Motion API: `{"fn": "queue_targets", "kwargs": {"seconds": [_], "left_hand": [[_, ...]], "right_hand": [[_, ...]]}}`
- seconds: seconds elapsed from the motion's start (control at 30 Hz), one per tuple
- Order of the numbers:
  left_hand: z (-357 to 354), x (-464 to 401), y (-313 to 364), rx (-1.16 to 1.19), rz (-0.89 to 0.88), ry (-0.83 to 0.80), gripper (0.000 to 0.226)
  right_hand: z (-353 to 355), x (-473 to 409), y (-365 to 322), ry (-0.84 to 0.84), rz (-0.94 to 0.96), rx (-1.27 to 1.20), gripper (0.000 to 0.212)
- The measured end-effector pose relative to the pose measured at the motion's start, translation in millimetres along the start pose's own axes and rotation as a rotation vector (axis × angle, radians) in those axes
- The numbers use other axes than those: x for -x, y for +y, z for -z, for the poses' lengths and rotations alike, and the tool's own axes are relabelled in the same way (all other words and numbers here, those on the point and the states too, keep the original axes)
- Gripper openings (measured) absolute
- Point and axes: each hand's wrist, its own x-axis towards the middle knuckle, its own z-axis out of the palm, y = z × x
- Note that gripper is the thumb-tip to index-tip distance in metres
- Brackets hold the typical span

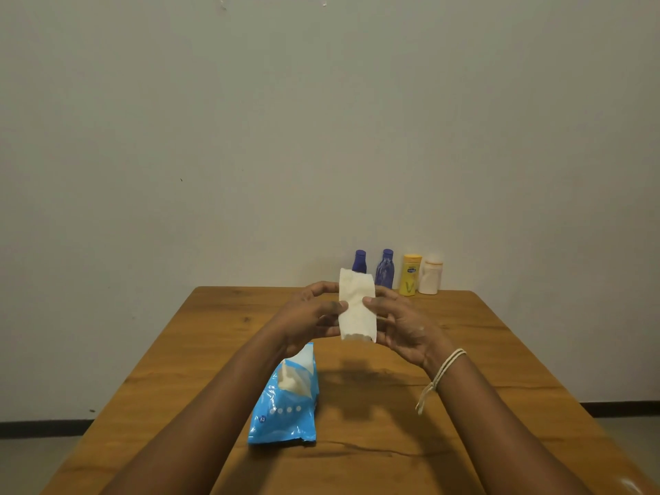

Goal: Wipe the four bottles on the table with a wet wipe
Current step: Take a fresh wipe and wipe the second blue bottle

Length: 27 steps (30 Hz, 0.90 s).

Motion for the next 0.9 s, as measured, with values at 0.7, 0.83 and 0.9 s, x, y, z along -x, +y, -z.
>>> {"fn": "queue_targets", "kwargs": {"seconds": [0.7, 0.83, 0.9], "left_hand": [[-12, -9, -5, -0.263, -0.2, -0.024, 0.024], [-25, -37, -12, -0.365, -0.2, -0.055, 0.039], [-34, -66, -15, -0.451, -0.187, -0.038, 0.045]], "right_hand": [[24, -7, 5, 0.007, 0.125, 0.154, 0.026], [47, -23, 10, 0.134, 0.054, 0.009, 0.051], [65, -37, 14, 0.207, 0.033, -0.057, 0.046]]}}
